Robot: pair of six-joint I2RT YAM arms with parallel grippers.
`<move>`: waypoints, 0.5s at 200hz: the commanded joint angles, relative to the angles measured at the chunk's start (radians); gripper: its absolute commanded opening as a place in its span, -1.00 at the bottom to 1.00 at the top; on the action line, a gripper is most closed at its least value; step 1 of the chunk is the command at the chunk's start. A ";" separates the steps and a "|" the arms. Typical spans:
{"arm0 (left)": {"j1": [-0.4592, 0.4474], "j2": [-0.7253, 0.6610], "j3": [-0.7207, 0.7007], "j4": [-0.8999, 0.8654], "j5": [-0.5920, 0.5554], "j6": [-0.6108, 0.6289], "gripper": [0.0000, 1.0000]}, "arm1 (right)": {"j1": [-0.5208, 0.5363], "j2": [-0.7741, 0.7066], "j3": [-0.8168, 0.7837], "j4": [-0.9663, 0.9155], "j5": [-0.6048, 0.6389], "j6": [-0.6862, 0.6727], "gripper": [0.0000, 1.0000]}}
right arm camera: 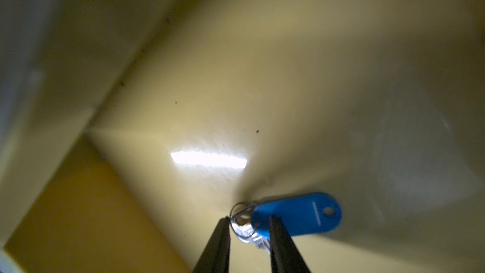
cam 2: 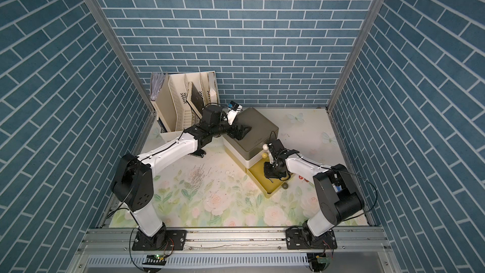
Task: Take the keys out of the drawer
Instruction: Pick up the key from the drawer.
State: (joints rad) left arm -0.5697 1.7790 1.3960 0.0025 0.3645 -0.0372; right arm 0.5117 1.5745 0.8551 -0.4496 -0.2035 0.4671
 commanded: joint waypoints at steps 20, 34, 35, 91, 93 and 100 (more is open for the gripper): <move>0.023 0.085 -0.098 -0.326 -0.017 -0.055 0.99 | 0.039 0.048 0.036 0.048 0.036 -0.078 -0.60; 0.023 0.083 -0.100 -0.326 -0.019 -0.053 0.99 | 0.046 0.052 0.043 0.045 0.050 -0.077 -0.77; 0.023 0.083 -0.100 -0.326 -0.019 -0.053 1.00 | 0.046 0.052 0.045 0.045 0.051 -0.077 -0.78; 0.028 0.086 -0.095 -0.326 -0.019 -0.052 1.00 | 0.042 -0.086 0.118 -0.042 0.150 -0.057 -1.00; 0.027 0.087 -0.094 -0.326 -0.019 -0.051 1.00 | 0.040 -0.094 0.122 -0.046 0.156 -0.054 -1.00; 0.028 0.087 -0.094 -0.327 -0.019 -0.052 0.99 | 0.029 -0.124 0.134 -0.065 0.174 -0.047 -1.00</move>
State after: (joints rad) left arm -0.5632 1.7771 1.3869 0.0174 0.3668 -0.0334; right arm 0.5343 1.5520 0.9054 -0.5156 -0.0978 0.4774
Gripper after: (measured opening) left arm 0.998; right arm 0.037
